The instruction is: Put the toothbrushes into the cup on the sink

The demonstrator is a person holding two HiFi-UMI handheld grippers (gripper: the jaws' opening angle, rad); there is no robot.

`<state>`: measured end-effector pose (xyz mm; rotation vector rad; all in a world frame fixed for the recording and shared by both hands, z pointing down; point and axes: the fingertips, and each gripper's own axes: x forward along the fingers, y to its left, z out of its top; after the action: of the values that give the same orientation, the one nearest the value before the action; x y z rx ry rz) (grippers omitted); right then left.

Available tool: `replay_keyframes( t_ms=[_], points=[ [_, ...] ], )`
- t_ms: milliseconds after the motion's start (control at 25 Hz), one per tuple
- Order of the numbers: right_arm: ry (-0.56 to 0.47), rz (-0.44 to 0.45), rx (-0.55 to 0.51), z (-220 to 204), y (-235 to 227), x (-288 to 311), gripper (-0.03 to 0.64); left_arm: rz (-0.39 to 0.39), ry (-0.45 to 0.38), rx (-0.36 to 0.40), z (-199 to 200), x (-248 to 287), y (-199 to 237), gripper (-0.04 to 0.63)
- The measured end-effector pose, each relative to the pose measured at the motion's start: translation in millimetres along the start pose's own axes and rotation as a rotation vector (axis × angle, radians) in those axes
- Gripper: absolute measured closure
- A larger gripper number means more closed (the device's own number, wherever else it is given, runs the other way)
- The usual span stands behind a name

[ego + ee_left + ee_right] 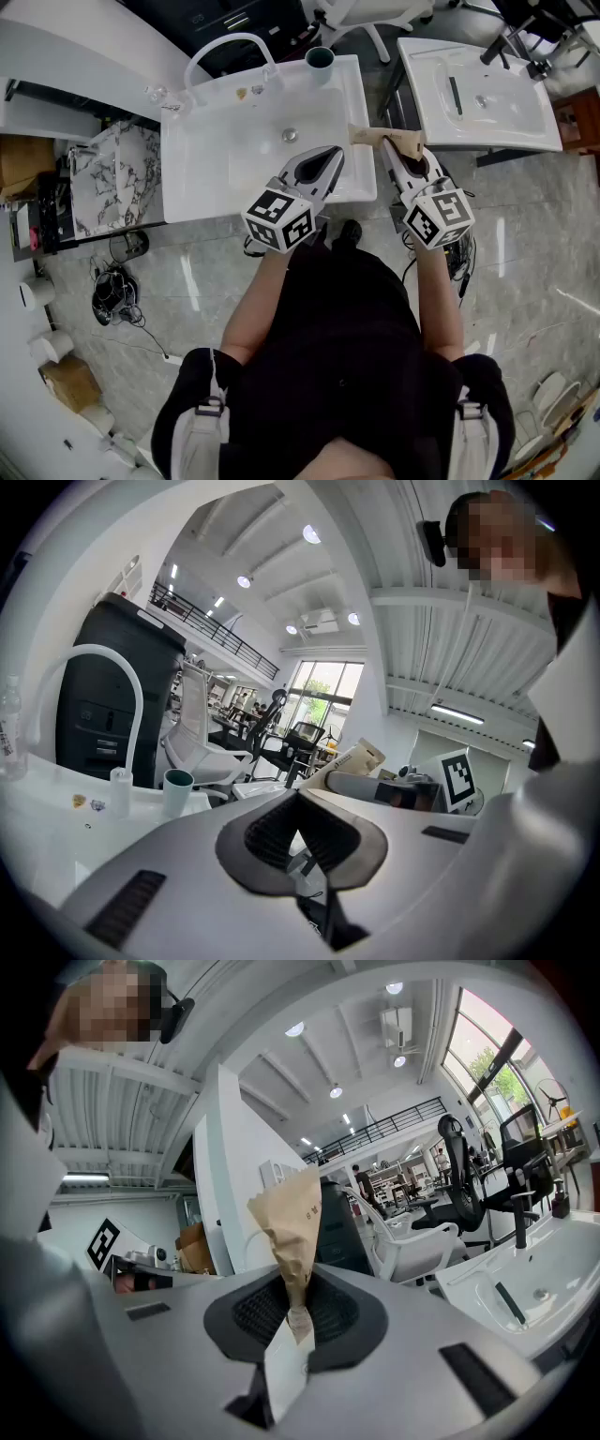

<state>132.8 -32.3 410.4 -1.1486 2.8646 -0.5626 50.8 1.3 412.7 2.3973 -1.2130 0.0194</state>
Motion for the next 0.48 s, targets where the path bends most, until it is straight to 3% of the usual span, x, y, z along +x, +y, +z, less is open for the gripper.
replay_keyframes(
  t_ms=[280, 480],
  points=[
    [0.002, 0.012, -0.023, 4.3, 4.4, -1.1, 0.557, 0.0, -0.005, 0.003, 1.6, -1.8, -3.3, 0.588],
    [-0.019, 0.011, 0.016, 4.4, -0.1, -1.4, 0.555, 0.005, -0.005, 0.005, 0.5, -2.0, -2.9, 0.587]
  ],
)
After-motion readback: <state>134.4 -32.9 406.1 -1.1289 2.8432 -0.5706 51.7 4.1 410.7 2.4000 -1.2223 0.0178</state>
